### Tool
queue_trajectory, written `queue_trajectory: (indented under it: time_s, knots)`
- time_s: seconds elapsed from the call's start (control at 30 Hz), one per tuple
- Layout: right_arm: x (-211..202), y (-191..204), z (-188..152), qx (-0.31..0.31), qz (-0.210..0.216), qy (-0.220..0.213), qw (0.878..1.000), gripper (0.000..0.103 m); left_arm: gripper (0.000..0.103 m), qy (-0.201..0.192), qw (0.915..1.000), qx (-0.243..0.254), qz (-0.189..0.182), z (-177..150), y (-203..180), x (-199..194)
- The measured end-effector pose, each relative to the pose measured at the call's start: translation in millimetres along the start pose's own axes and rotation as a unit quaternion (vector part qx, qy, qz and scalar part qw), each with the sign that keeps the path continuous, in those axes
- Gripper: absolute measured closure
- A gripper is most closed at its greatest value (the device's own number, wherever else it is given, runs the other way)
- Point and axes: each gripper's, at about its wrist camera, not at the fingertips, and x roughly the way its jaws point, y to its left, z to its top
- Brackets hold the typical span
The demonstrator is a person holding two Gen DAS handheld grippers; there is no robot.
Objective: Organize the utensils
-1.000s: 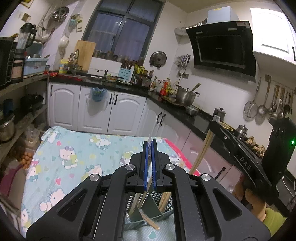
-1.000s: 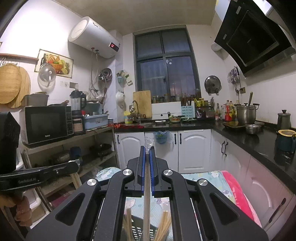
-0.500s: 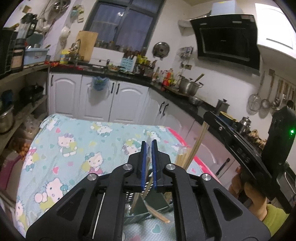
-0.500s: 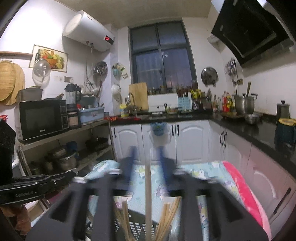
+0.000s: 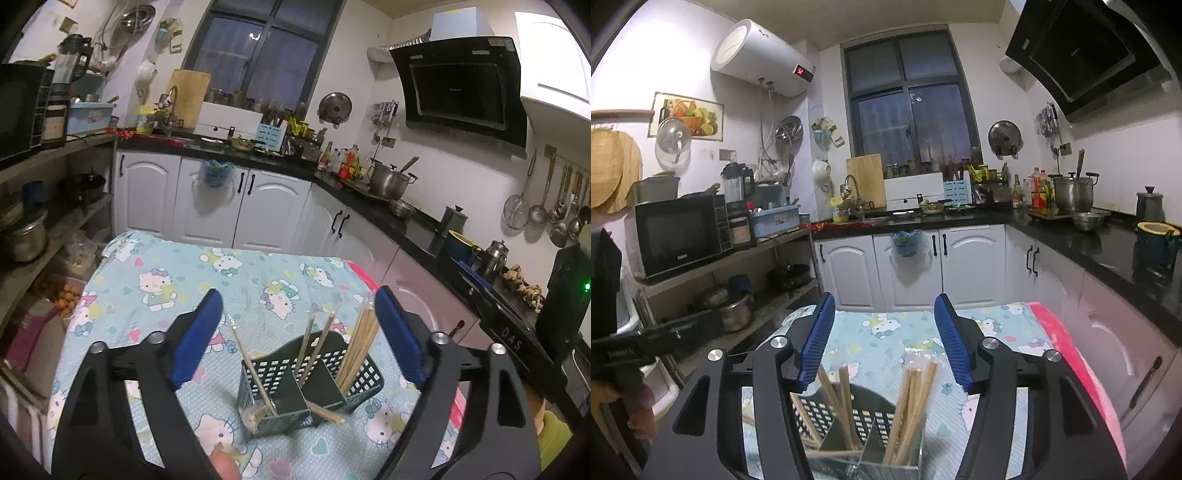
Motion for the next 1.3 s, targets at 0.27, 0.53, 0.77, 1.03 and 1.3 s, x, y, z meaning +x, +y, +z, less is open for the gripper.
queue_trajectory:
  time_s: [0.27,0.53,0.77,1.03,1.3]
  knots:
    - [-38.8,9.7,-6.1,-0.014,-0.004,0.008,1.000,0.029,0.011,-0.013,0.9991,-0.007,0.039,-8.7,-4.8,-32.7]
    - [-73.8,20.7,-25.7,-0.016,-0.015,0.021,1.000,0.007,0.011,0.010,0.9977,-0.011,0.066,-38.1,-10.7,-54.8]
    - [-98.8,24.7,-62.2,-0.022,-0.019,0.059,0.998,0.007,0.011,0.030,0.9948,0.005,0.097,-78.5,-13.8,-70.7]
    - [-112.1,33.8,-121.5,-0.025,-0.021,0.132,0.991,0.007,0.011,0.055,0.9918,0.015,0.114,-118.4,-22.4,-78.0]
    - [-130.4,41.1,-161.3,-0.031,-0.046,0.107,0.993,0.007,0.011,0.054,0.9910,0.045,0.114,-162.7,-35.6,-83.4]
